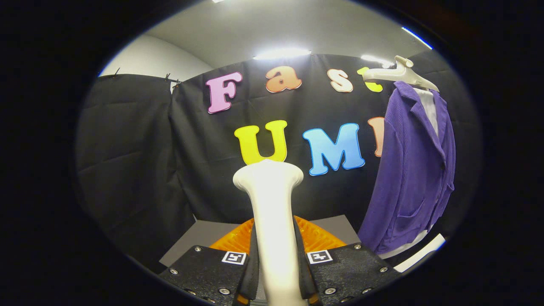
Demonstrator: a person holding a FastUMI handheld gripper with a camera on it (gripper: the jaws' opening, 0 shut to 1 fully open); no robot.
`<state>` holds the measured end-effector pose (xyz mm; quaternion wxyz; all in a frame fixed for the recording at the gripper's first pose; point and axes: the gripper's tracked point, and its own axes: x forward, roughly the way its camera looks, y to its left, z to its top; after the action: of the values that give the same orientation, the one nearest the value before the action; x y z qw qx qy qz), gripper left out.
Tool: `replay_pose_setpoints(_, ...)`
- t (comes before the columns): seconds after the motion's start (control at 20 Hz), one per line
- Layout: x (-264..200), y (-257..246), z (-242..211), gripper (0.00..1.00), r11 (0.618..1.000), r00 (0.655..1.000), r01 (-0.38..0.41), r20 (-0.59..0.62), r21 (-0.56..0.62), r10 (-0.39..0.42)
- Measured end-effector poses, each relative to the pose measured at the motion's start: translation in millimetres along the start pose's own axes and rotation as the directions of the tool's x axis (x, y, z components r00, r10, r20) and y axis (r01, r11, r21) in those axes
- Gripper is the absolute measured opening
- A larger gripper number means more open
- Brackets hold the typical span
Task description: Iron the clothes twice with a garment steamer, once on the left side and once on the right side.
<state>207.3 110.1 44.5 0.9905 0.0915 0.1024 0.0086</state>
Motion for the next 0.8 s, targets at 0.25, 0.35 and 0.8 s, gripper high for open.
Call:
replay_pose_setpoints(0.25,83.3,10.9,-21.6,0.38,0.998,0.984,0.055,-0.172,0.006,-0.053)
replay_pose_setpoints(0.35,115.4,0.5,-39.6,0.37,0.992,0.955,0.092,-0.275,-0.088,-0.113)
replay_pose_setpoints(0.8,188.4,-2.1,-142.6,0.38,0.969,0.786,0.039,-0.591,-0.245,-0.181)
